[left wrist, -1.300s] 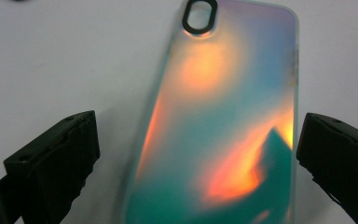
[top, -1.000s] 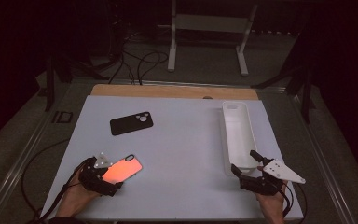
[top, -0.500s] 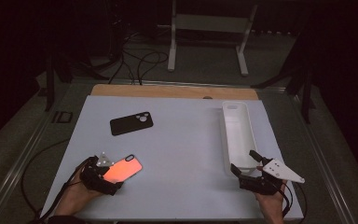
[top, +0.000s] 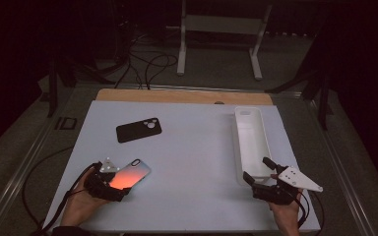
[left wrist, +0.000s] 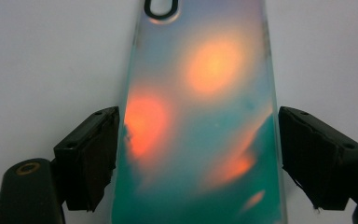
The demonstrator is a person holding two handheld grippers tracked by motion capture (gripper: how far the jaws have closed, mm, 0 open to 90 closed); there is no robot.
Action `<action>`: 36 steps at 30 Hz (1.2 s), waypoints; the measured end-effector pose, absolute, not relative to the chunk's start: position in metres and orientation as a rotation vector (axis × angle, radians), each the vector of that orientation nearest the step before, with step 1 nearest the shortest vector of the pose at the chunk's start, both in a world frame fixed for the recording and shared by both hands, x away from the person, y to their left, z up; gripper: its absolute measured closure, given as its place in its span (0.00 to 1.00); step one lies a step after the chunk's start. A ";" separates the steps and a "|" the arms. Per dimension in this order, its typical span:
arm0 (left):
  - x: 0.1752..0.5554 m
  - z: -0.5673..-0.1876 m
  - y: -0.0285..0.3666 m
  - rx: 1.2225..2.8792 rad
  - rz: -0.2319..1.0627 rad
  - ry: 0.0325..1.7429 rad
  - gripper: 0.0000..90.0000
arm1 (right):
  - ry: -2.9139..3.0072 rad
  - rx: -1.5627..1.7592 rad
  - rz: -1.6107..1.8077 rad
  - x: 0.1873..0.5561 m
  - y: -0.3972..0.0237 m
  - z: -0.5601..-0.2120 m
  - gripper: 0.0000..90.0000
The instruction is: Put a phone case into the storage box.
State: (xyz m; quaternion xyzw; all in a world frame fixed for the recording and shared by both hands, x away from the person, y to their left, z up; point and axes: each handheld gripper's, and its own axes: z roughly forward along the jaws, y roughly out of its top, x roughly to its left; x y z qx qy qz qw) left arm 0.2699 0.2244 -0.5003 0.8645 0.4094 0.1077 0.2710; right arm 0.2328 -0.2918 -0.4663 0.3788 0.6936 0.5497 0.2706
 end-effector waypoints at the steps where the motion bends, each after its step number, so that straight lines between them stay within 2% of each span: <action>1: 0.270 -0.498 0.225 2.313 0.307 1.106 0.19 | 1.866 1.021 1.485 0.233 -0.292 -0.466 0.12; 13: 0.268 -0.480 0.219 2.185 0.360 1.115 0.19 | 1.936 1.005 1.491 0.238 -0.278 -0.459 0.12; 27: 0.261 -0.442 0.192 2.079 0.457 0.982 0.19 | 2.030 1.032 1.631 0.261 -0.261 -0.448 0.11; 36: 0.262 -0.418 0.165 2.077 0.505 0.866 0.19 | 2.077 0.989 1.713 0.272 -0.241 -0.433 0.11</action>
